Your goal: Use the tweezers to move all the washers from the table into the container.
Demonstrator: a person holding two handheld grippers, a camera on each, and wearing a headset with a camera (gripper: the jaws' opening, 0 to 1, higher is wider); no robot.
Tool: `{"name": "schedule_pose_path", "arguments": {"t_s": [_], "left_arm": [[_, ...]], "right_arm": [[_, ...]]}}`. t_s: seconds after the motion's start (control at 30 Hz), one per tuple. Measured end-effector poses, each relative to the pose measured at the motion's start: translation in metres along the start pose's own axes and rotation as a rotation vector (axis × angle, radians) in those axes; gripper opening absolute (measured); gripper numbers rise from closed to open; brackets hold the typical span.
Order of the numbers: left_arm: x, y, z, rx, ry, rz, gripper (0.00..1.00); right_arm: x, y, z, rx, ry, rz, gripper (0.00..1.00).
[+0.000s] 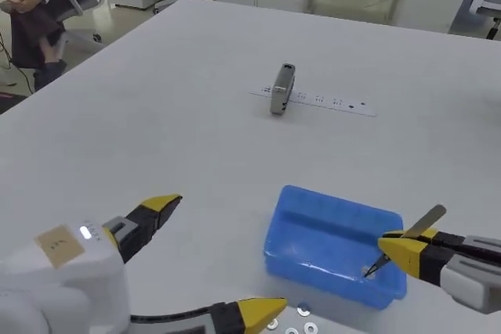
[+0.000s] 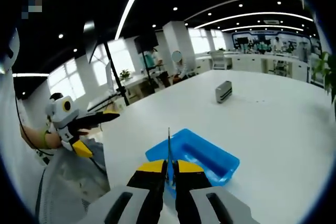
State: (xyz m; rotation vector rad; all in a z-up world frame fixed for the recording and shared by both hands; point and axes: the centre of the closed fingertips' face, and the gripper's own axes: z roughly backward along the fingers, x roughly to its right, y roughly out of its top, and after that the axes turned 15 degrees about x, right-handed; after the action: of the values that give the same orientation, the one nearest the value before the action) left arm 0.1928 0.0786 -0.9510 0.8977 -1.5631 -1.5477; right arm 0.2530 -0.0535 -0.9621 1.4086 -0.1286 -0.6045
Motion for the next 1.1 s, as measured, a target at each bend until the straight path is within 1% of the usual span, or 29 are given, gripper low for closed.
{"name": "schedule_pose_path", "arguments": {"t_s": [0.17,0.3,0.57,0.67,0.87,1.1], "left_arm": [[0.001,-0.001,0.0,-0.005,-0.007,0.002,0.95],[0.003,-0.003,0.0,-0.014,-0.019,0.004,0.95],[0.003,-0.006,0.0,-0.029,-0.023,-0.003,0.94],[0.002,-0.007,0.001,-0.033,-0.021,-0.004,0.94],[0.001,-0.008,0.001,-0.041,-0.016,-0.006,0.93],[-0.001,-0.011,0.002,-0.055,-0.009,-0.01,0.92]], "right_arm": [[0.015,-0.004,-0.004,-0.012,-0.029,0.003,0.03],[0.028,-0.013,-0.007,-0.04,-0.052,0.016,0.03],[0.048,-0.025,-0.014,-0.068,-0.081,0.029,0.03],[0.051,-0.027,-0.016,-0.069,-0.083,0.03,0.03],[0.056,-0.038,-0.02,-0.095,-0.089,0.041,0.03],[0.059,-0.042,-0.02,-0.103,-0.092,0.047,0.03]]}}
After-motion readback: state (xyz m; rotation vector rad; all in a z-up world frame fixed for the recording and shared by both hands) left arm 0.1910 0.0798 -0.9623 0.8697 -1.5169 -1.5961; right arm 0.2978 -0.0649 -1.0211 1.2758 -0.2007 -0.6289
